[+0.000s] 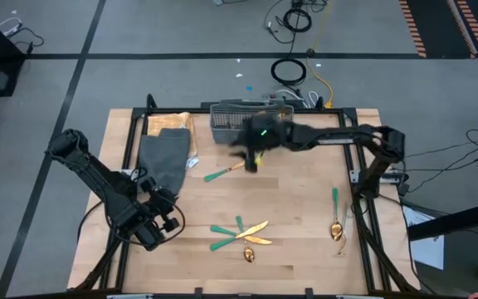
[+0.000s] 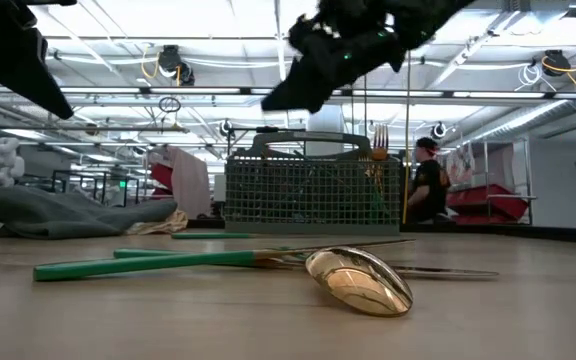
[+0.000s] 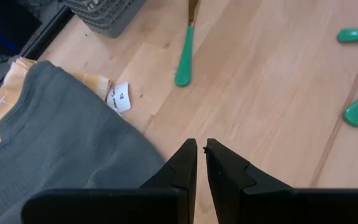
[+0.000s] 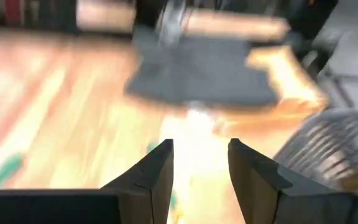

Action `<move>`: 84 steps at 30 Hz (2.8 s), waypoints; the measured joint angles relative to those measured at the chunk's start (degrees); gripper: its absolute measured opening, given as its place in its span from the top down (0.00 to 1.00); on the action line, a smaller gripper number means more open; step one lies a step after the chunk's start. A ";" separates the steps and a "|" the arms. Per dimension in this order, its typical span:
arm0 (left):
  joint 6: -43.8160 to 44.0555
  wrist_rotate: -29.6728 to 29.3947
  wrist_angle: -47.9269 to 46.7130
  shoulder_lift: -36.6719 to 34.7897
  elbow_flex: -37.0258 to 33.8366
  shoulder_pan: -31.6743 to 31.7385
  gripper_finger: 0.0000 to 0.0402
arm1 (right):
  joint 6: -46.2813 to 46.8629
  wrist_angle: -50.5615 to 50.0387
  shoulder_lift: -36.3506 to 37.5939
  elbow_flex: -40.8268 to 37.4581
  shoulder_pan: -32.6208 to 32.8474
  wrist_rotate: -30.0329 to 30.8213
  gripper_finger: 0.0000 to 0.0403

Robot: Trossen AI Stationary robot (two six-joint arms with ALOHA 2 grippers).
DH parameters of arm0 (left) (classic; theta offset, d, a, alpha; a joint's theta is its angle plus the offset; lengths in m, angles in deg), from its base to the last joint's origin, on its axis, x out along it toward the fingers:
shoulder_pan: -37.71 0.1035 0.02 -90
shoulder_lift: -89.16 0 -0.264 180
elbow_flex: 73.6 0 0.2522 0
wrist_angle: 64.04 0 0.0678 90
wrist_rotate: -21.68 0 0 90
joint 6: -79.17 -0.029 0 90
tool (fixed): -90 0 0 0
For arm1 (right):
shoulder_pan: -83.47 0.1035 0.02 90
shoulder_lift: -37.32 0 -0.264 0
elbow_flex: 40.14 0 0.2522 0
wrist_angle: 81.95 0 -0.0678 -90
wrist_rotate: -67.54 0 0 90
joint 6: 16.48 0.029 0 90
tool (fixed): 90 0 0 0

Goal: Sort silverware
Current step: Put the green knife into the gray silverware basket

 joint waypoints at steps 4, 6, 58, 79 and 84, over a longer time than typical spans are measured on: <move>0.02 -1.34 1.32 -0.02 0.00 0.00 0.89 | -5.89 -12.05 -6.63 8.93 3.78 1.33 0.65; 0.00 -1.42 2.39 0.00 0.02 0.00 0.89 | -8.12 -17.06 -11.07 14.42 4.01 1.47 0.65; -0.09 3.37 3.74 0.00 0.02 -0.57 0.89 | -15.56 -70.00 -47.64 63.52 6.80 10.15 1.00; -0.11 3.34 5.85 0.00 0.02 -1.42 0.89 | -21.25 -70.67 -49.01 63.88 8.99 9.68 0.66; -0.09 3.35 5.85 0.00 0.02 -2.10 0.89 | -19.50 -73.32 -50.84 64.32 8.08 10.83 0.48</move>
